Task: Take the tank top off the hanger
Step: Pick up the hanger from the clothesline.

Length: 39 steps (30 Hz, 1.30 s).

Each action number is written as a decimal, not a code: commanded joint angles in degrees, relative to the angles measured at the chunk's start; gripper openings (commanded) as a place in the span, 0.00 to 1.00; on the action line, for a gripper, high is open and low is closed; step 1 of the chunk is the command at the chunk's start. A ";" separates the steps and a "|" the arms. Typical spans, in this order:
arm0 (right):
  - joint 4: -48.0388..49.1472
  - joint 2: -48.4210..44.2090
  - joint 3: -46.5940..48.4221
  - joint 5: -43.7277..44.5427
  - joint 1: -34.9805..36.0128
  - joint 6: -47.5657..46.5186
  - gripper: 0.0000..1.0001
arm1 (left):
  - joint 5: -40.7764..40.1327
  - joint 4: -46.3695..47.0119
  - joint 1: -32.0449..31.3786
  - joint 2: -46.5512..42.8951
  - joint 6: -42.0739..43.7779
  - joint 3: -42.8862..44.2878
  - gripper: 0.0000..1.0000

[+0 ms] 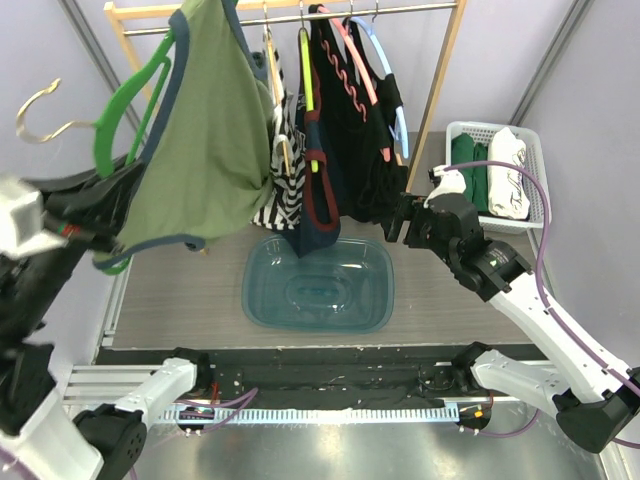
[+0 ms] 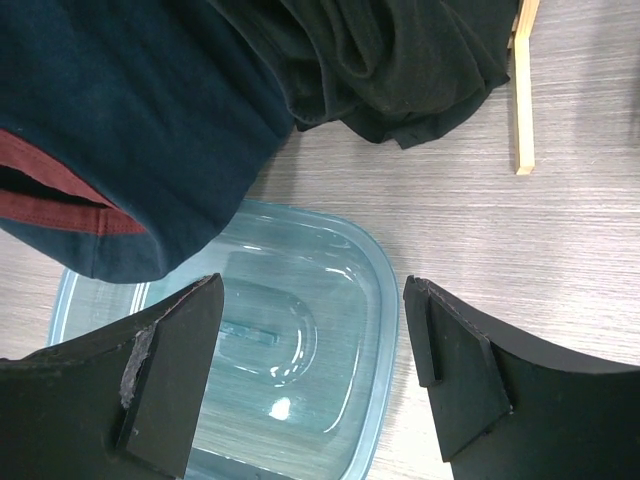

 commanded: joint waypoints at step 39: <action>7.07 -2.22 -7.10 -4.11 0.21 2.02 0.74 | 23.45 19.65 2.74 8.96 -7.53 -2.48 0.00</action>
